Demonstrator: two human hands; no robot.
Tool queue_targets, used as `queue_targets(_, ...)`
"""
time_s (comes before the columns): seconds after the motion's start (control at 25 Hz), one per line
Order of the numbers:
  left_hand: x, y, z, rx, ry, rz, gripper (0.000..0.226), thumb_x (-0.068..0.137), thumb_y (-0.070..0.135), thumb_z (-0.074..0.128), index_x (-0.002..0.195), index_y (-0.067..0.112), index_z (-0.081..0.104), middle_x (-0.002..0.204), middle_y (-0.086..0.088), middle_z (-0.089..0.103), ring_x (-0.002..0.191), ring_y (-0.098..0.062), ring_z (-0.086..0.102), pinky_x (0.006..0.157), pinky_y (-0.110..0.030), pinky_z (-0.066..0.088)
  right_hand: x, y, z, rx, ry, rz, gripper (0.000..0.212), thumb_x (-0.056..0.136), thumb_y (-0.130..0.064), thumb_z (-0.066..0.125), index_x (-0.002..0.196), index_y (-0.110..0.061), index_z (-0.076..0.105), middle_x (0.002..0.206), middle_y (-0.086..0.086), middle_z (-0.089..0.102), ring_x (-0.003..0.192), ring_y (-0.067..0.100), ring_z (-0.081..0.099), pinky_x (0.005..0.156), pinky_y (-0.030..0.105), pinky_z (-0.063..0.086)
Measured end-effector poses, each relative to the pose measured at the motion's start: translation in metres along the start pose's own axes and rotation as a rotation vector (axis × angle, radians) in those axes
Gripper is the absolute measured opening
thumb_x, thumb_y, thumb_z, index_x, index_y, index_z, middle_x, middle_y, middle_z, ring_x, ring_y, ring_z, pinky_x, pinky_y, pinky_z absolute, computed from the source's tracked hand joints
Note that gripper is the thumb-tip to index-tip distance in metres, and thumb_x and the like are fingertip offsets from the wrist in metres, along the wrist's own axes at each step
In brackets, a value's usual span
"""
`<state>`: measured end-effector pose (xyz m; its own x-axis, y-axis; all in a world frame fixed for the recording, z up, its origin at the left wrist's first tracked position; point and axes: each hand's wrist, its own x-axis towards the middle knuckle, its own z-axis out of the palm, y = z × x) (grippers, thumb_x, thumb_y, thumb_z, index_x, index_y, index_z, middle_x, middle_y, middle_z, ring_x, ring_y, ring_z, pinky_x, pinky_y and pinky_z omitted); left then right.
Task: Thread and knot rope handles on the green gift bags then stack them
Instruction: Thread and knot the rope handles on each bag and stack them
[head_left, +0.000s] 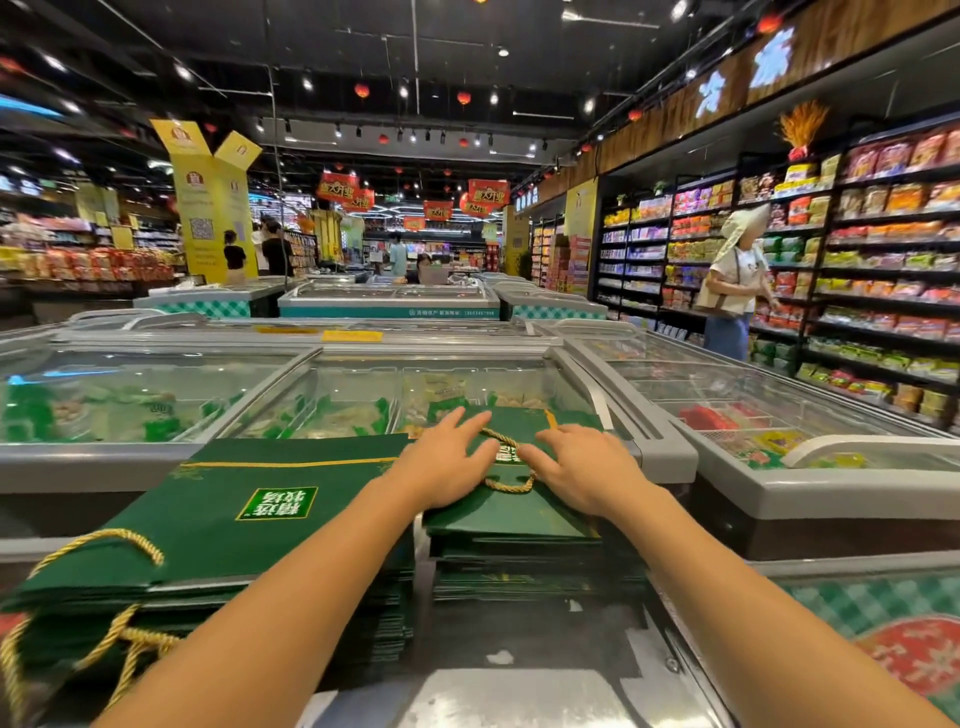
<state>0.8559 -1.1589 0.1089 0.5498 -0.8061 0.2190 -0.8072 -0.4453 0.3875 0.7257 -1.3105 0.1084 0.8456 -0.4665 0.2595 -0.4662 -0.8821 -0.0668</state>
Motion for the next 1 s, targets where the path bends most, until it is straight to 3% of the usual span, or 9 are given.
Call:
queue_targets(0.12,-0.041,-0.023,-0.043,0.033,0.134,0.015,0.046,0.104,0.041,0.043,0.147,0.024,0.046,0.149,-0.002,0.047,0.13,-0.02,0.05,0.108,-0.036,0.041,-0.016,-0.036,-0.025,0.114,0.17,-0.102,0.053,0.105,-0.054,0.037,0.132,-0.015,0.06,0.129,0.008,0.064,0.118,0.029,0.059,0.099,0.044,0.047)
queue_targets(0.28,-0.121,-0.084,-0.089,0.126,0.164,-0.099,0.028,0.1,0.034,0.053,0.123,0.024,0.065,0.123,0.003,0.066,0.113,-0.015,0.061,0.097,-0.036,0.05,-0.044,-0.109,-0.027,0.304,0.158,-0.358,0.037,0.102,-0.045,0.051,0.12,-0.018,0.068,0.118,0.005,0.067,0.112,0.025,0.061,0.094,0.042,0.05)
queue_targets(0.44,-0.203,-0.141,-0.114,0.183,0.178,-0.219,0.019,0.096,0.035,0.06,0.112,0.03,0.069,0.114,0.01,0.068,0.108,-0.011,0.062,0.093,-0.032,0.05,-0.058,-0.173,-0.006,0.319,0.017,-0.52,0.044,0.101,-0.051,0.051,0.131,-0.022,0.064,0.131,0.002,0.064,0.122,0.023,0.059,0.101,0.044,0.05)
queue_targets(0.64,-0.261,-0.174,-0.121,0.103,0.128,-0.329,0.038,0.096,0.045,0.059,0.133,0.035,0.06,0.128,0.02,0.056,0.118,-0.006,0.055,0.097,-0.026,0.044,-0.064,-0.208,0.023,0.305,-0.212,-0.544,0.075,0.094,-0.072,0.047,0.153,-0.026,0.043,0.157,-0.004,0.044,0.143,0.02,0.042,0.116,0.043,0.038)
queue_targets(0.72,-0.268,-0.18,-0.111,0.088,0.144,-0.296,0.04,0.096,0.043,0.061,0.136,0.035,0.058,0.133,0.021,0.057,0.121,-0.003,0.054,0.102,-0.025,0.043,-0.069,-0.209,0.035,0.322,-0.184,-0.513,0.07,0.094,-0.067,0.051,0.153,-0.03,0.043,0.155,-0.007,0.048,0.14,0.018,0.046,0.114,0.041,0.041)
queue_targets(0.8,-0.272,-0.184,-0.098,0.11,0.263,-0.249,0.037,0.095,0.033,0.065,0.132,0.031,0.062,0.132,0.017,0.062,0.12,-0.006,0.057,0.105,-0.029,0.044,-0.073,-0.208,0.042,0.363,-0.126,-0.483,0.059,0.096,-0.061,0.053,0.148,-0.032,0.049,0.148,-0.01,0.056,0.133,0.016,0.053,0.108,0.04,0.046)
queue_targets(0.92,-0.278,-0.185,-0.082,0.155,0.475,-0.156,0.027,0.095,0.024,0.067,0.121,0.024,0.071,0.122,0.009,0.07,0.113,-0.015,0.064,0.099,-0.04,0.051,-0.08,-0.206,0.043,0.386,-0.039,-0.484,0.045,0.1,-0.056,0.05,0.14,-0.037,0.058,0.133,-0.012,0.067,0.12,0.017,0.063,0.098,0.042,0.053)
queue_targets(1.0,-0.283,-0.179,-0.079,0.182,0.602,-0.108,0.028,0.096,0.032,0.058,0.118,0.024,0.073,0.119,0.007,0.072,0.108,-0.019,0.067,0.093,-0.045,0.055,-0.084,-0.206,0.038,0.276,0.135,-0.515,0.038,0.105,-0.052,0.044,0.135,-0.039,0.062,0.122,-0.013,0.073,0.111,0.019,0.069,0.089,0.043,0.057)
